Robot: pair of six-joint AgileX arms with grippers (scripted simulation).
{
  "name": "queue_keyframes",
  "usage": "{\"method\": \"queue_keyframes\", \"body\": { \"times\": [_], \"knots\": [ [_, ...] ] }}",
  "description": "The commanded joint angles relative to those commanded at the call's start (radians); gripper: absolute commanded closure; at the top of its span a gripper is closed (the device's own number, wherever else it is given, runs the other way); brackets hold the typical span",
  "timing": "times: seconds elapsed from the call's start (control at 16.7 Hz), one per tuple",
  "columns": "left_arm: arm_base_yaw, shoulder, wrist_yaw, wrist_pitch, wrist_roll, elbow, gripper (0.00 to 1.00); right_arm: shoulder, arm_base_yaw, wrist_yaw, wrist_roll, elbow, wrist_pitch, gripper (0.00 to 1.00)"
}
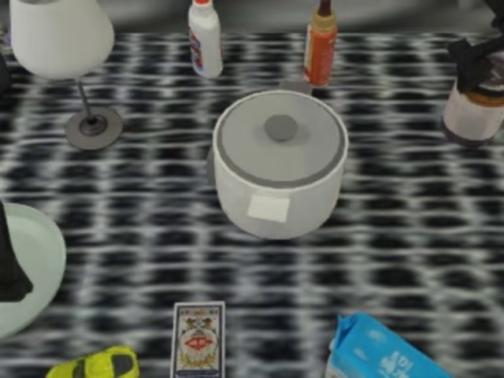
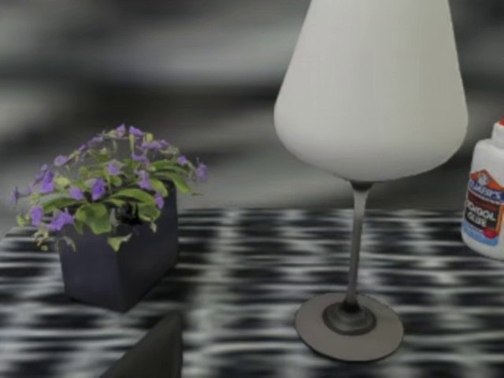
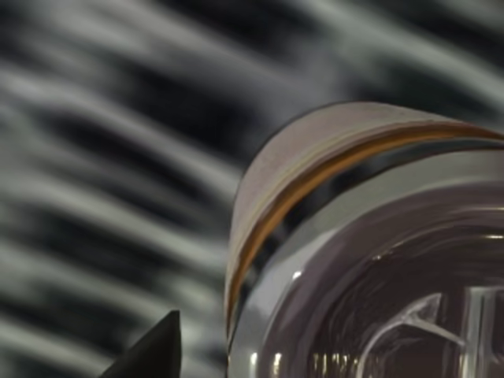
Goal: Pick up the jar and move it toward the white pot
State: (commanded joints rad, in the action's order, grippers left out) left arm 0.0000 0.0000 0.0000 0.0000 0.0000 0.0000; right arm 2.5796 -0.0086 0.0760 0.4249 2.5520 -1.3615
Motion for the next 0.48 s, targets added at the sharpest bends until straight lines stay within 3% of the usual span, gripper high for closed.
{"method": "queue_keyframes", "body": {
  "times": [0.48],
  "knots": [
    [0.0, 0.0, 0.0, 0.0, 0.0, 0.0, 0.0, 0.008, 0.01, -0.001, -0.009, -0.141, 0.149, 0.0]
  ]
}}
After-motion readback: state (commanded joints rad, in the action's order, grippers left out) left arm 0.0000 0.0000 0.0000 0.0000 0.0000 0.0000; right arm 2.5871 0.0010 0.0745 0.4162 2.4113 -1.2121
